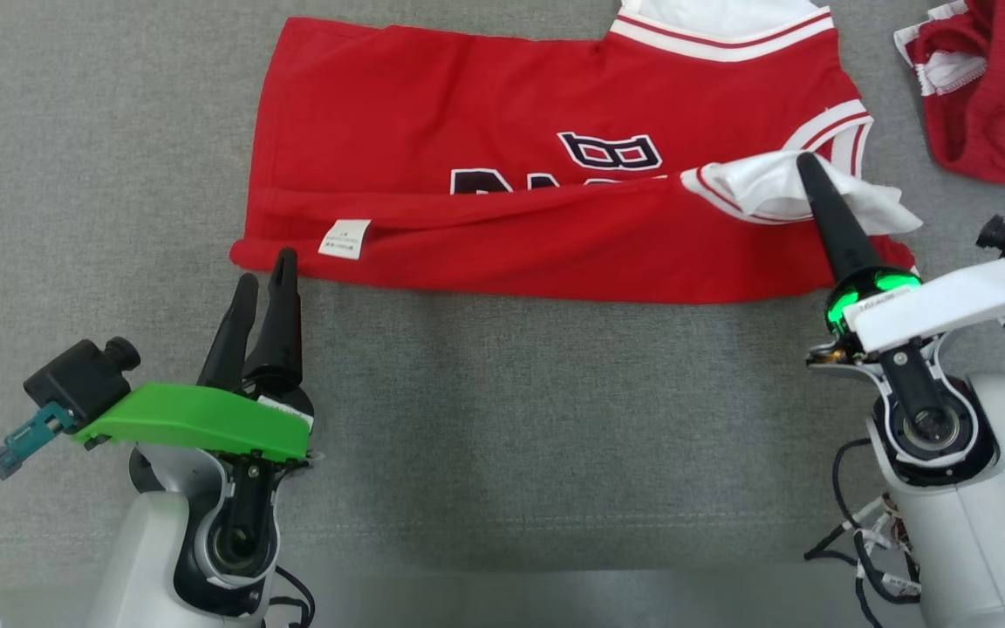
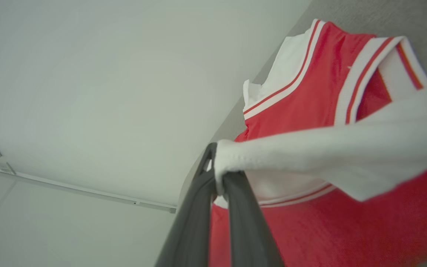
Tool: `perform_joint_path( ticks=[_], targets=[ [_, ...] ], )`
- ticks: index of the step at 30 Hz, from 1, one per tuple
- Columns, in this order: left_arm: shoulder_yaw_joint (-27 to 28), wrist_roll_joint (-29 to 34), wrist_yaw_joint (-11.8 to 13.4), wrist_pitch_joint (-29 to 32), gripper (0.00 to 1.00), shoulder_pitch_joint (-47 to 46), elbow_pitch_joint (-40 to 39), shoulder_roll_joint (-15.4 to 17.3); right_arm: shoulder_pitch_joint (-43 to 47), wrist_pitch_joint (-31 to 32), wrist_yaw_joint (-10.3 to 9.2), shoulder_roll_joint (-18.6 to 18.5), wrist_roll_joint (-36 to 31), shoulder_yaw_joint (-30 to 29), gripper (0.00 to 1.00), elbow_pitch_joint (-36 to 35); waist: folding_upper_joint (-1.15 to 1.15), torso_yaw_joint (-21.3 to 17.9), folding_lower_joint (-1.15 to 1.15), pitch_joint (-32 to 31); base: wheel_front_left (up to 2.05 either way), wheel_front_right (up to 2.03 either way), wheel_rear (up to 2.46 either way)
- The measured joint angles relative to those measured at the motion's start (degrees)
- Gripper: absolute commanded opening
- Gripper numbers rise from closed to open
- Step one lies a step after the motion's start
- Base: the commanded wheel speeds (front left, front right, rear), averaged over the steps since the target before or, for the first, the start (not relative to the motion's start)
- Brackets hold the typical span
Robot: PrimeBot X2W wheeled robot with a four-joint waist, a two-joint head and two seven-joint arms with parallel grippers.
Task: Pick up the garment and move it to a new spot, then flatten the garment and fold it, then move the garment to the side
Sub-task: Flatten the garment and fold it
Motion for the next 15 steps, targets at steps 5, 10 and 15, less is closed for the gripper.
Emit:
perform_joint_path(
  ticks=[5,10,15],
  targets=[
    [-0.7,0.0,0.3,0.0,1.0,0.0,-0.6,-0.4,-4.1,1.7,-3.1,-2.4,-1.1,-1.0,0.0,1.1,0.0,1.5,0.0,1.2,0.0,0.0,0.0],
    [-1.3,-0.1,0.3,0.0,1.0,-0.3,-1.3,-0.9,-9.3,4.7,-5.42,-5.0,-3.6,0.3,0.0,3.3,0.0,3.6,0.0,3.1,0.0,0.0,0.0],
    [-1.7,-0.5,0.3,-0.4,1.0,-1.6,-1.3,-1.1,-12.7,7.0,-5.43,-7.0,-5.4,2.1,0.0,5.6,0.0,5.5,0.0,4.5,0.0,0.0,0.0]
  ],
)
